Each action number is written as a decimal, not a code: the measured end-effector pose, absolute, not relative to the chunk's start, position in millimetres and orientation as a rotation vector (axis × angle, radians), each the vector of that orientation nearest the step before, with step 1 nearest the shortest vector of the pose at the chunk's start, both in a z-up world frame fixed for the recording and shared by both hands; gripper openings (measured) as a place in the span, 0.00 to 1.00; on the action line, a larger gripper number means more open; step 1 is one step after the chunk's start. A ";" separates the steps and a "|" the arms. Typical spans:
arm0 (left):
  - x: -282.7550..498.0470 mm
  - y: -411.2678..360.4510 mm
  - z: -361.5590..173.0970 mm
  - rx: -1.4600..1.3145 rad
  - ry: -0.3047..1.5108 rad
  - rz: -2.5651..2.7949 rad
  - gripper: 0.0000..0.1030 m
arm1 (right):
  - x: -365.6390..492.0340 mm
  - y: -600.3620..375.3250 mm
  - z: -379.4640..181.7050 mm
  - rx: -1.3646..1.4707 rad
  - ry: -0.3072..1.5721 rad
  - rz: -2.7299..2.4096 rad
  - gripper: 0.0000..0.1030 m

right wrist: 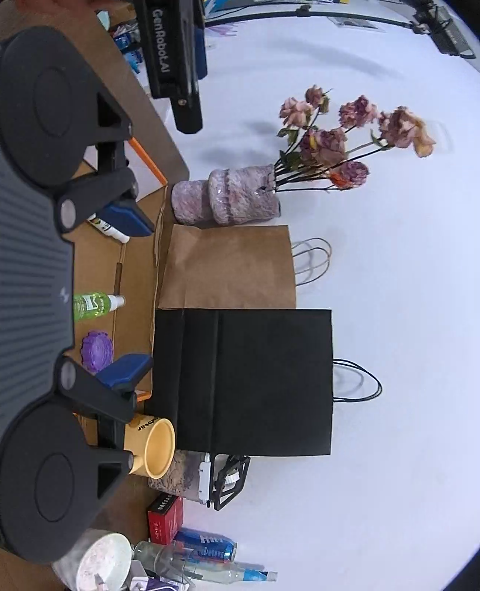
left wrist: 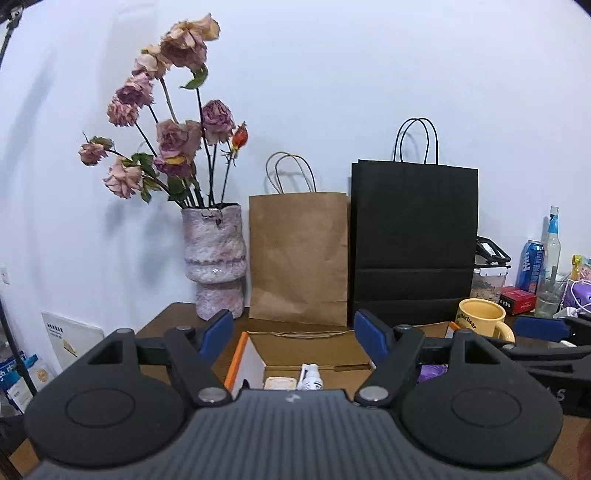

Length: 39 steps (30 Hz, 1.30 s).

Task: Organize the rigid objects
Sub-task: 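Withdraw both tools from the box back toward the remaining items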

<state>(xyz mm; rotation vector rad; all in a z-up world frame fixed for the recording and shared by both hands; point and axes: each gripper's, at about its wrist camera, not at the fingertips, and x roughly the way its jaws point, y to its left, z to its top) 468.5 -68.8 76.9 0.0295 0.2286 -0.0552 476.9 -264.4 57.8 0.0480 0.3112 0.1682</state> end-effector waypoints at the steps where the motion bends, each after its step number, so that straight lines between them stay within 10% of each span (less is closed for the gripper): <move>1: 464.9 -67.4 76.1 0.025 0.228 -0.053 0.73 | 473.7 -264.7 57.3 0.053 0.307 0.168 0.68; 39: 138.0 -10.3 25.7 0.008 0.141 -0.049 0.85 | 127.3 -264.4 18.5 0.023 0.152 0.154 0.84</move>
